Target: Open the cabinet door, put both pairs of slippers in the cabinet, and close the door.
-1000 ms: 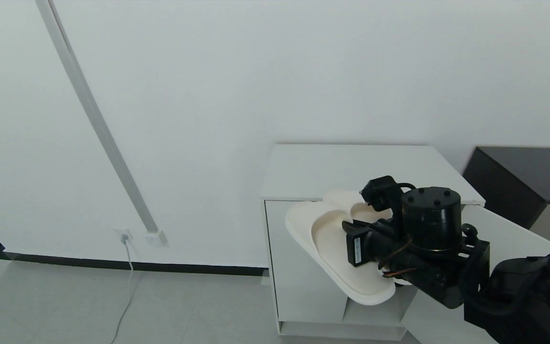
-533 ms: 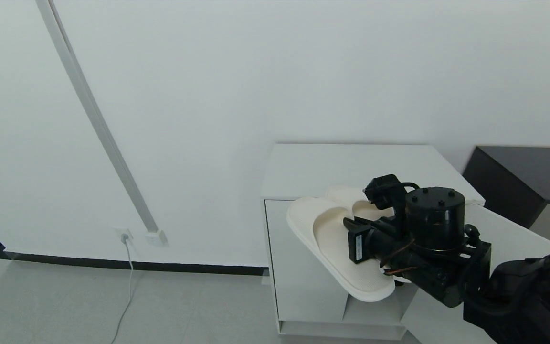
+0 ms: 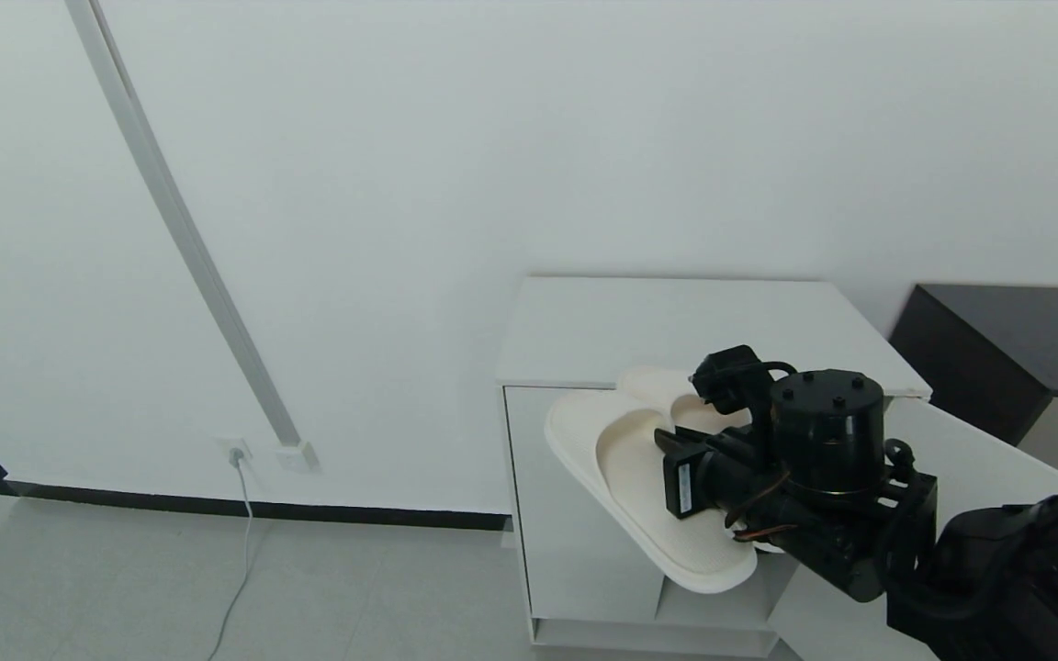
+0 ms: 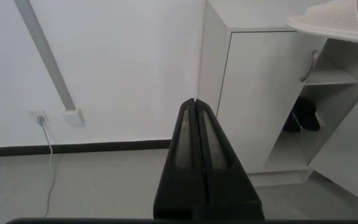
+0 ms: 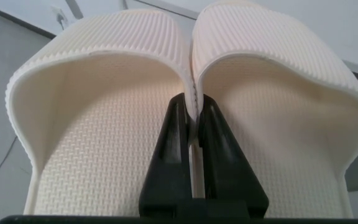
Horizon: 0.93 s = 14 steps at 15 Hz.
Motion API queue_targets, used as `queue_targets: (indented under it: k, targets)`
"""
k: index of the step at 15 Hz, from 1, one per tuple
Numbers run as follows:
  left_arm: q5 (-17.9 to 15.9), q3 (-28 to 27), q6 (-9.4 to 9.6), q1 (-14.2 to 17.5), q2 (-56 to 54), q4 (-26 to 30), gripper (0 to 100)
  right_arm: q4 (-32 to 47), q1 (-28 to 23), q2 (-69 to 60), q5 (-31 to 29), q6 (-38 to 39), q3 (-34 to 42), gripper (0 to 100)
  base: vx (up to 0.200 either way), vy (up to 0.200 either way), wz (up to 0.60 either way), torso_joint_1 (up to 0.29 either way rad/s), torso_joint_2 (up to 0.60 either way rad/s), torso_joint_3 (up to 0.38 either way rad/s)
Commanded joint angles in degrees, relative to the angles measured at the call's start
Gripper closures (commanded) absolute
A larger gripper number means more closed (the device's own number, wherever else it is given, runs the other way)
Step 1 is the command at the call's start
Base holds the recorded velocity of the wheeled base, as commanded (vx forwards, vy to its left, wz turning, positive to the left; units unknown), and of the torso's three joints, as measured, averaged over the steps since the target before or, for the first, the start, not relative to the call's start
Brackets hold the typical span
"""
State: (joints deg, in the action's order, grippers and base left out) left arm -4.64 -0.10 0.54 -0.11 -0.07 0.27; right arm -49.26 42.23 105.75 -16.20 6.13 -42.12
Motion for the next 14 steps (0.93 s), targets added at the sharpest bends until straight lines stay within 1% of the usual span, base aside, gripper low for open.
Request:
queue_targets:
  k: [1,5,12,14]
  targets:
    - [-0.01,0.01,-0.01,0.02,0.07,0.0,100,0.04,-0.04,0.15,-0.06,0.02,0.02,100,0.0,-0.2,0.0,0.007,0.01,0.012]
    - [-0.01,0.01,-0.1,0.02,0.07,0.0,100,-0.04,-0.04,0.86,0.03,0.02,0.28,100,0.0,-0.2,0.0,0.002,0.0,0.004]
    - [-0.01,0.01,-0.01,0.02,0.07,0.0,100,-2.51,-0.3,1.12,0.12,-0.16,1.34,100,0.0,-0.2,0.0,0.002,0.0,0.002]
    - [-0.01,0.01,-0.01,0.02,0.07,0.0,100,-3.03,-0.3,1.12,0.21,-0.16,1.51,100,0.0,0.0,0.0,0.0,0.0,0.0]
